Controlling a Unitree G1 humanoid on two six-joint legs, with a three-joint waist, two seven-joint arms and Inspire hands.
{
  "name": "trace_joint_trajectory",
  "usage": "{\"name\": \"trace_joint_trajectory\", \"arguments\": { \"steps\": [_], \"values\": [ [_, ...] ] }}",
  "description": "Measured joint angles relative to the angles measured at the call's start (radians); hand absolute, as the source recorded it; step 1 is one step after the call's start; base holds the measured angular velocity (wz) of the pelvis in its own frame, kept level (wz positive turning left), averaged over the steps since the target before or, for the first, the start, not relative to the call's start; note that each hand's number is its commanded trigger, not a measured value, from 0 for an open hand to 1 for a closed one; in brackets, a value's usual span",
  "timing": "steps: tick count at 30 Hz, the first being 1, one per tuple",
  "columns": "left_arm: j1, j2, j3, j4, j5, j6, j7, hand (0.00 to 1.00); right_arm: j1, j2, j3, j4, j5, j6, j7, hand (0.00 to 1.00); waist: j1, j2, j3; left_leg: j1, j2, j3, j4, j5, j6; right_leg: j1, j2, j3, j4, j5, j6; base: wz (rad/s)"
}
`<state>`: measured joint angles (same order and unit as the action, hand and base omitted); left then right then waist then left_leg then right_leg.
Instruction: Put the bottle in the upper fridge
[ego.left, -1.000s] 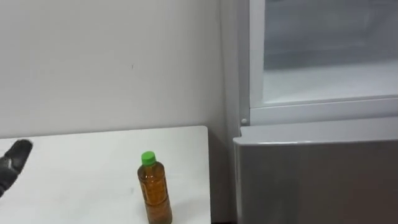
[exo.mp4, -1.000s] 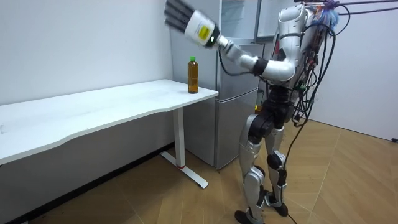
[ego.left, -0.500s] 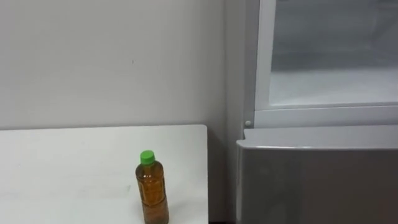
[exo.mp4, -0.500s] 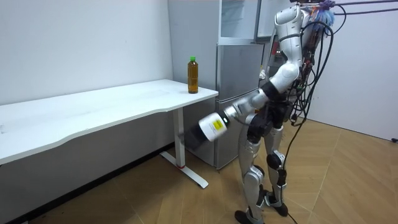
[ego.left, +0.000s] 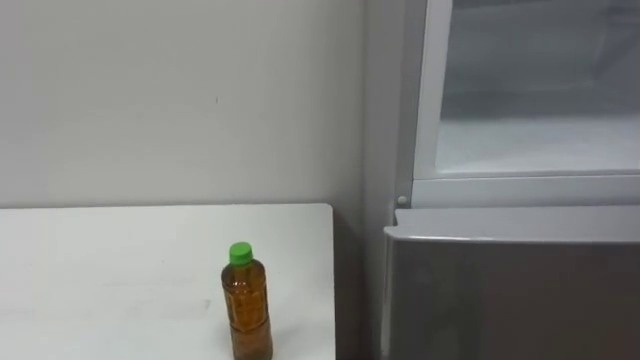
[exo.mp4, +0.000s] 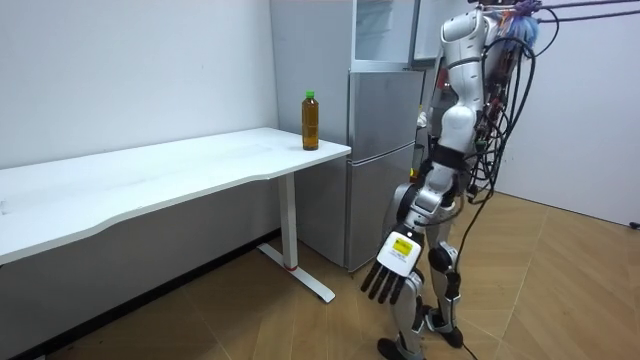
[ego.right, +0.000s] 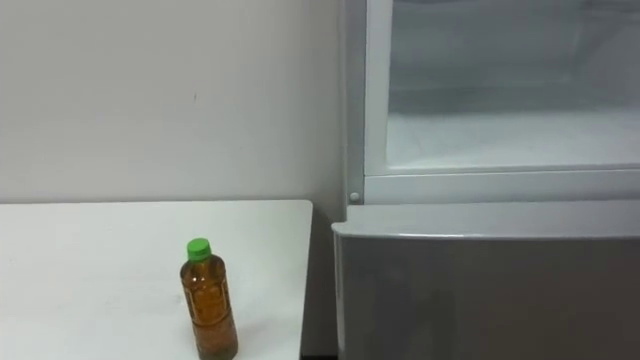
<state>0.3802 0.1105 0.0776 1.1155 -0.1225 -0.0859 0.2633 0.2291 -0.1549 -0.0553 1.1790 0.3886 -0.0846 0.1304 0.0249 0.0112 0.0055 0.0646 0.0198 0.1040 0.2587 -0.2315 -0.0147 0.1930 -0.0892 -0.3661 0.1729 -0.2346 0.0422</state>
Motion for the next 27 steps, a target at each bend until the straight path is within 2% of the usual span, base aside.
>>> {"name": "trace_joint_trajectory", "arguments": {
  "steps": [2, 5, 10, 15, 17, 19, 21, 23, 27],
  "values": [
    [-0.018, -0.001, -0.004, 0.004, 0.078, 0.02, -0.017, 0.0, -0.012, 0.0, 0.013, 0.0, -0.002, -0.001, 0.005, 0.0, -0.011, -0.001, 0.0005, -0.003, 0.0, -0.001, 0.0, 0.0, 0.0, -0.001, 0.001, 0.004, -0.002, 0.0, 0.0, 0.0],
    [-0.053, 0.0, -0.026, 0.007, 0.119, 0.037, -0.03, 0.0, -0.017, -0.005, 0.042, 0.0, 0.0, -0.001, 0.009, 0.0, -0.021, -0.004, 0.0003, -0.006, 0.0, -0.001, 0.002, 0.0, 0.0, -0.004, 0.001, 0.007, -0.003, -0.001, 0.001, 0.0],
    [-0.091, -0.002, -0.041, 0.005, 0.126, 0.042, -0.061, 0.0, -0.027, -0.004, 0.043, -0.011, -0.013, -0.001, 0.025, 0.0, -0.022, -0.016, -0.0011, -0.022, 0.002, 0.003, 0.009, 0.0, 0.0, -0.02, 0.003, 0.014, 0.001, -0.002, 0.001, -0.01],
    [-0.097, 0.004, -0.041, 0.002, 0.126, 0.03, -0.076, 0.0, -0.024, -0.002, 0.086, -0.109, -0.018, -0.009, 0.039, 0.0, -0.017, -0.028, -0.0024, -0.028, 0.004, 0.01, 0.011, 0.0, 0.0, -0.037, 0.002, 0.021, 0.011, -0.002, 0.001, -0.03],
    [-0.097, 0.008, -0.042, 0.003, 0.126, 0.013, -0.079, 0.0, -0.026, -0.001, 0.117, -0.14, -0.022, -0.025, 0.058, 0.0, -0.015, -0.028, -0.0023, -0.026, 0.003, 0.013, 0.011, 0.0, 0.0, -0.037, 0.001, 0.02, 0.011, -0.002, 0.001, 0.0],
    [-0.096, 0.01, -0.043, 0.003, 0.129, -0.002, -0.079, 0.0, -0.021, 0.001, 0.131, -0.177, -0.023, -0.025, 0.073, 0.0, -0.012, -0.029, -0.0008, -0.027, 0.003, 0.012, 0.011, 0.0, 0.0, -0.038, 0.001, 0.016, 0.011, -0.002, 0.001, 0.0],
    [-0.091, 0.011, -0.042, 0.004, 0.14, -0.013, -0.08, 0.0, -0.001, 0.0, 0.134, -0.257, -0.035, -0.023, 0.092, 0.0, -0.005, -0.033, -0.0018, -0.029, 0.004, 0.012, 0.013, 0.0, 0.0, -0.041, 0.001, 0.017, 0.013, -0.002, 0.001, 0.0],
    [-0.08, 0.016, -0.042, -0.002, 0.171, -0.017, -0.09, 0.0, 0.035, -0.006, 0.133, -0.408, -0.038, -0.024, 0.122, 0.0, 0.005, -0.031, -0.0018, -0.034, 0.004, 0.012, 0.017, 0.0, 0.0, -0.046, 0.002, 0.021, 0.015, -0.002, 0.001, 0.0],
    [-0.077, 0.02, -0.041, -0.005, 0.176, -0.019, -0.111, 0.0, 0.036, -0.007, 0.135, -0.559, -0.028, -0.03, 0.161, 0.0, 0.01, -0.031, -0.0027, -0.053, 0.005, 0.009, 0.033, -0.002, 0.002, -0.055, 0.002, 0.016, 0.018, -0.002, 0.0, 0.04]
  ]
}}
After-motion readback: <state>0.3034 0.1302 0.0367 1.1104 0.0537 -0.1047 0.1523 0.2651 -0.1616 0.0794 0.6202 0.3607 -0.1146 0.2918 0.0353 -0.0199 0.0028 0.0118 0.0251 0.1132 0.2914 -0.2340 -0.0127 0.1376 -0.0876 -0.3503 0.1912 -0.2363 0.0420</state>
